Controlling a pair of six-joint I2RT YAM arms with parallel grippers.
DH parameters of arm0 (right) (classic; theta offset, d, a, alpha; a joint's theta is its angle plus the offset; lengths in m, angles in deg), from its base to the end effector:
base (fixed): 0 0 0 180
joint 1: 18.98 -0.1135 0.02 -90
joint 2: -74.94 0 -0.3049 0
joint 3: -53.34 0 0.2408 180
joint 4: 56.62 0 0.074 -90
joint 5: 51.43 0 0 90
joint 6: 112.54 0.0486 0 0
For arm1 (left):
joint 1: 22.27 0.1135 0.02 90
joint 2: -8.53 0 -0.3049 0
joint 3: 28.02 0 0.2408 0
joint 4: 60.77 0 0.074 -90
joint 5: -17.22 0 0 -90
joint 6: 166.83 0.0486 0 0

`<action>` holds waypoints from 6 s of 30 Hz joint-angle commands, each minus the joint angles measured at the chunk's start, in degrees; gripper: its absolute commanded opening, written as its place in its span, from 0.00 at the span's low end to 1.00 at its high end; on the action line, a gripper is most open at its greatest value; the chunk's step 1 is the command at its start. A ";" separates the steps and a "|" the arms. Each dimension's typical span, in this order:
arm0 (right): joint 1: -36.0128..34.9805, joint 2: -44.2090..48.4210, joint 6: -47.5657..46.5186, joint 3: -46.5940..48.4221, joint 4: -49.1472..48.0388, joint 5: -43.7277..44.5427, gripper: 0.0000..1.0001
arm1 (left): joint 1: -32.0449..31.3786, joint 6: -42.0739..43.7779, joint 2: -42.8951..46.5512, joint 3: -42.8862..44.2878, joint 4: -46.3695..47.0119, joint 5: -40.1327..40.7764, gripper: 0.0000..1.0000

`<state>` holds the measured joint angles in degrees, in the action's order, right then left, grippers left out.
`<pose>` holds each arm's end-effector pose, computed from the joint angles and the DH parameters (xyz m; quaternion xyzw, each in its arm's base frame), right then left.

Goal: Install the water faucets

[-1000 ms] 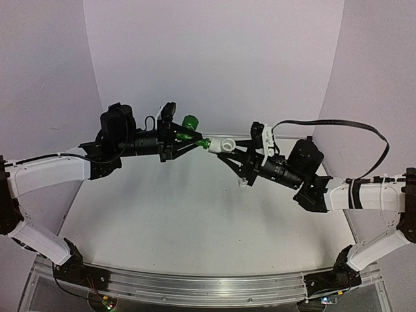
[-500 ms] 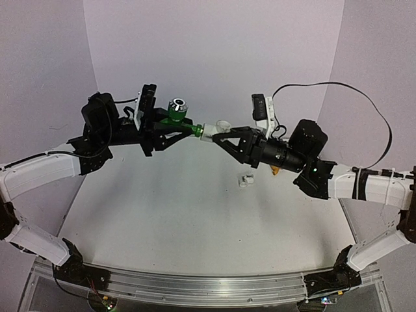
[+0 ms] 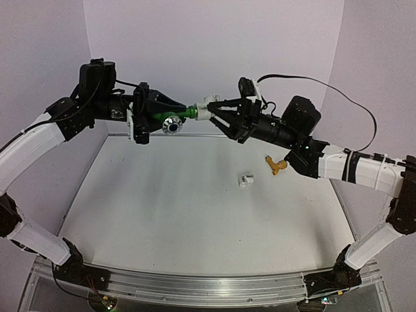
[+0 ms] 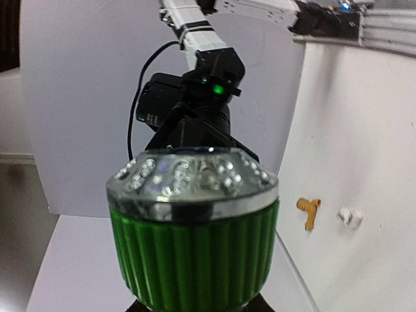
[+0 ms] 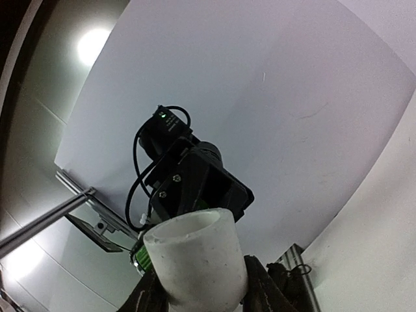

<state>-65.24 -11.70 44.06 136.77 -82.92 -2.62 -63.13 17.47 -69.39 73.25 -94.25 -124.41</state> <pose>0.2149 0.2709 0.4478 -0.1978 0.5598 0.7580 0.2703 0.1867 -0.2119 0.4888 0.7447 0.0049 -0.0384 0.6663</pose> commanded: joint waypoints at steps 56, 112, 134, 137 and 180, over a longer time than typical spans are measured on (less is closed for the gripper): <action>-8.04 1.51 -130.24 -28.10 -14.60 27.16 0.98 | 2.22 -200.86 -1.51 -31.20 33.83 11.99 0.00; -9.55 -0.39 -106.84 -22.61 -8.63 28.75 0.00 | 2.54 -192.13 -5.01 -31.44 35.66 11.59 0.00; -9.52 10.52 -47.30 -11.12 15.63 19.75 0.00 | 1.31 -123.34 0.77 -25.53 48.46 0.29 0.00; -9.46 10.14 -41.40 -7.57 19.27 18.52 0.00 | 0.96 -112.46 1.61 -24.91 48.58 -6.22 0.00; 13.96 -2.30 -6.42 -1.07 19.72 -12.76 0.89 | 2.56 -82.52 5.88 -26.78 39.26 -8.67 0.00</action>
<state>-53.86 -19.02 48.35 137.87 -61.42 -12.12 -60.84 -41.61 -58.38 42.51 -57.04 -139.26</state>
